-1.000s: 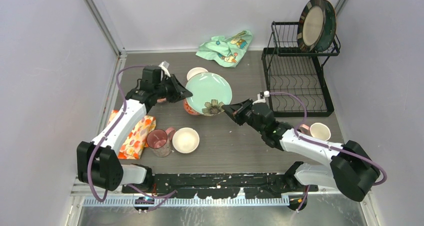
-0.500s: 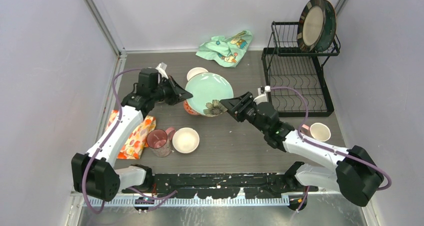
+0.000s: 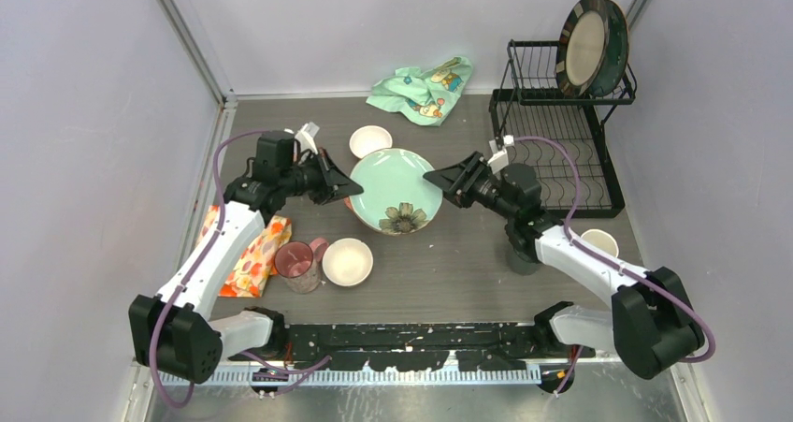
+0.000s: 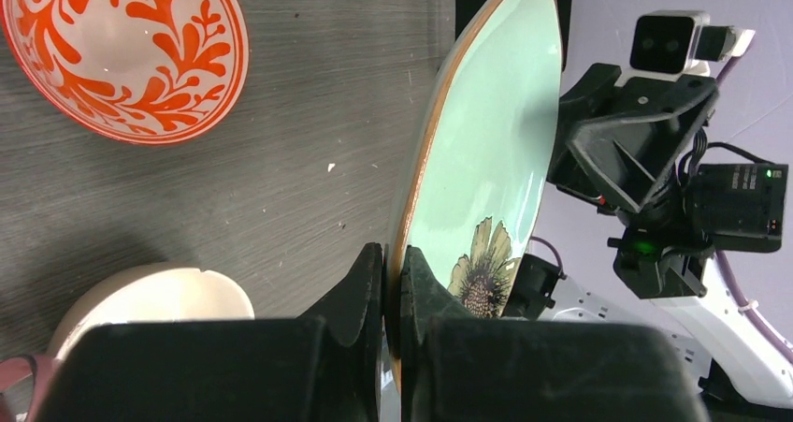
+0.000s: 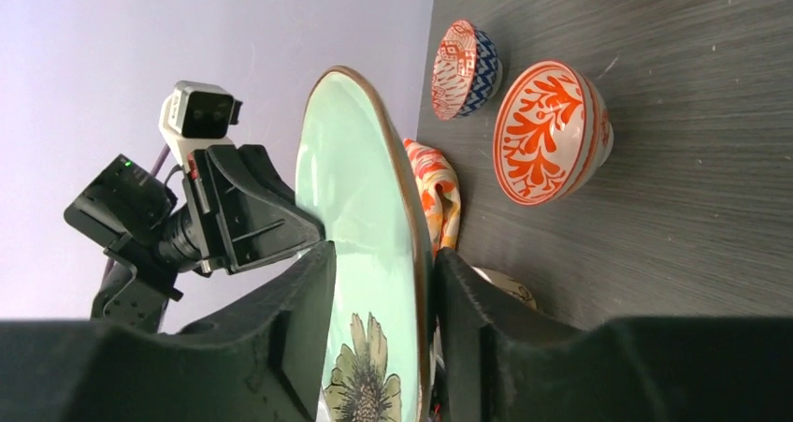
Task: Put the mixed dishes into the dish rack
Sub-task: Pick up the plate at the center of the board, then insert the plate into the dish rack.
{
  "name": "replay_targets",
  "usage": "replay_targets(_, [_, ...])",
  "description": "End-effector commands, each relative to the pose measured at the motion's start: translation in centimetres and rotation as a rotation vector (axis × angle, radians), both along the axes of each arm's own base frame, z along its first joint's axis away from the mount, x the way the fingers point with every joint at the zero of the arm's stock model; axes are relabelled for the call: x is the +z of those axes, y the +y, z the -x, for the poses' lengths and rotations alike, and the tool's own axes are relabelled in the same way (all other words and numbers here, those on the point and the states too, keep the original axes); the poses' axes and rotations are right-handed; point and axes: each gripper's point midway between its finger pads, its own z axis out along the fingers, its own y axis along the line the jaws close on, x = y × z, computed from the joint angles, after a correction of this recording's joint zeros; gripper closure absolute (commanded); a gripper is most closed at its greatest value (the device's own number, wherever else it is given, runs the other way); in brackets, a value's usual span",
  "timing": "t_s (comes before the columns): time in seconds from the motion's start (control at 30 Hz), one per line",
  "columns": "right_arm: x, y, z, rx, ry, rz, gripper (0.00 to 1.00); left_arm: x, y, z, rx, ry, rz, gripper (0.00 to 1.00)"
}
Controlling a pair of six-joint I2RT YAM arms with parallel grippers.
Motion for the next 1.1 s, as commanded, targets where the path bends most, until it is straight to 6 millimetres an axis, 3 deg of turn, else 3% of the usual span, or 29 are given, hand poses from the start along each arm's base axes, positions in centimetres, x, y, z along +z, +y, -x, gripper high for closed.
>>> replay_targets(0.0, [2.6, 1.0, 0.8, 0.097, -0.091, -0.017, 0.58, 4.7, -1.1, 0.5, -0.096, -0.147, 0.069, 1.00])
replay_targets(0.1, [2.2, 0.8, 0.6, 0.090, -0.078, -0.005, 0.71, 4.0, -0.9, 0.7, -0.113, -0.135, 0.039, 1.00])
replay_targets(0.23, [3.0, 0.7, 0.4, 0.081, -0.079, -0.024, 0.99, 2.6, 0.6, 0.5, -0.074, -0.129, -0.075, 1.00])
replay_targets(0.5, [3.7, 0.2, -0.7, 0.025, -0.058, 0.002, 0.99, 1.5, 0.4, 0.9, -0.092, -0.103, -0.075, 1.00])
replay_targets(0.63, [3.8, 1.5, 0.4, 0.141, -0.083, 0.014, 0.74, 1.8, -0.7, 1.6, -0.141, -0.068, 0.006, 1.00])
replay_targets(0.73, [3.6, 2.0, 1.3, 0.209, -0.085, 0.013, 0.68, 2.9, -1.1, 1.6, -0.127, -0.083, 0.061, 1.00])
replay_targets(0.8, [3.2, 1.8, 1.6, 0.211, -0.084, 0.027, 0.74, 3.4, -1.1, 1.9, -0.126, -0.094, 0.069, 1.00])
replay_targets(0.9, [2.2, 1.2, 1.7, 0.185, -0.075, 0.049, 0.98, 3.5, -0.7, 2.2, -0.135, -0.107, 0.038, 1.00])
replay_targets(1.07, [1.8, 1.2, 1.7, 0.198, -0.052, 0.003, 1.00, 3.3, -0.4, 2.5, -0.147, -0.110, 0.005, 1.00])
